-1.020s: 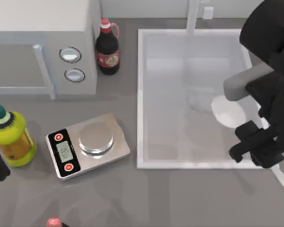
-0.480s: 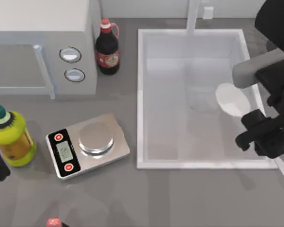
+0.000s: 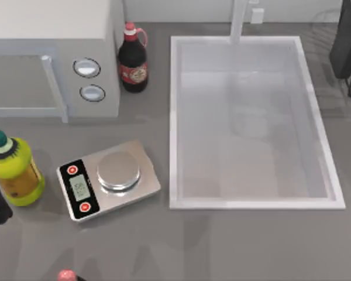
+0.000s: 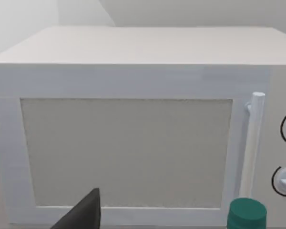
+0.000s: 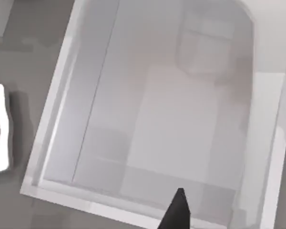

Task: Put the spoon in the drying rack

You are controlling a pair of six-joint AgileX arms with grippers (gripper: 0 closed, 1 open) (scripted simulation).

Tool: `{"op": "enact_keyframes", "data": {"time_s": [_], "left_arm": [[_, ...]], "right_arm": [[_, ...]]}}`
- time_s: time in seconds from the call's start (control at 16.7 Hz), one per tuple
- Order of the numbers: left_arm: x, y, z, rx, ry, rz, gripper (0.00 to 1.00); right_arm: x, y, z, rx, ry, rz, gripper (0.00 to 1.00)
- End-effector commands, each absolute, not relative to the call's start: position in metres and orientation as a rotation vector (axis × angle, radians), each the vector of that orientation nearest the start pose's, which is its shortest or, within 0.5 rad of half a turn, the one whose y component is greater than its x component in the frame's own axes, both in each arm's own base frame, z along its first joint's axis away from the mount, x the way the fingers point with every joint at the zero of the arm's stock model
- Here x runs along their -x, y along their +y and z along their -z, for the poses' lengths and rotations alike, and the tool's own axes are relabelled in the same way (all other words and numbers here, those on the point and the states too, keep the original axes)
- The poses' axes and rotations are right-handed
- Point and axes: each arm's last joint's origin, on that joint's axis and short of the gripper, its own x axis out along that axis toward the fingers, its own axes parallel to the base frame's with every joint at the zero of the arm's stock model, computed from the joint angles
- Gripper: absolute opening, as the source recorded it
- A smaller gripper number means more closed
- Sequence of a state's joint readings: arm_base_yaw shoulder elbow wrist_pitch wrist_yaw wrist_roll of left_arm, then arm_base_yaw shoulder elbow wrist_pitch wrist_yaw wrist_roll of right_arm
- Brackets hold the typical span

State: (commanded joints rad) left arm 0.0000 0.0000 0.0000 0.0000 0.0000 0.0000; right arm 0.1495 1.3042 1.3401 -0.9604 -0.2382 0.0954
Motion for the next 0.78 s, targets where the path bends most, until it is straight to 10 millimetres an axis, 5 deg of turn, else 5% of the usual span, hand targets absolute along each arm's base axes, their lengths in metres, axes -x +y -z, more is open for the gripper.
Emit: {"op": "enact_keyframes", "data": {"time_s": [0.18, 0.42, 0.78], "left_arm": [[-0.106, -0.001, -0.160, 0.000, 0.000, 0.000, 1.00], [-0.106, -0.001, -0.160, 0.000, 0.000, 0.000, 1.00], [-0.106, -0.001, -0.160, 0.000, 0.000, 0.000, 1.00]], "right_arm": [[-0.255, -0.014, -0.364, -0.203, 0.635, -0.221, 0.00], [-0.223, -0.079, -0.395, -0.142, 0.249, -0.084, 0.00], [-0.179, -0.106, -0.419, -0.001, 0.001, 0.010, 0.00]]}}
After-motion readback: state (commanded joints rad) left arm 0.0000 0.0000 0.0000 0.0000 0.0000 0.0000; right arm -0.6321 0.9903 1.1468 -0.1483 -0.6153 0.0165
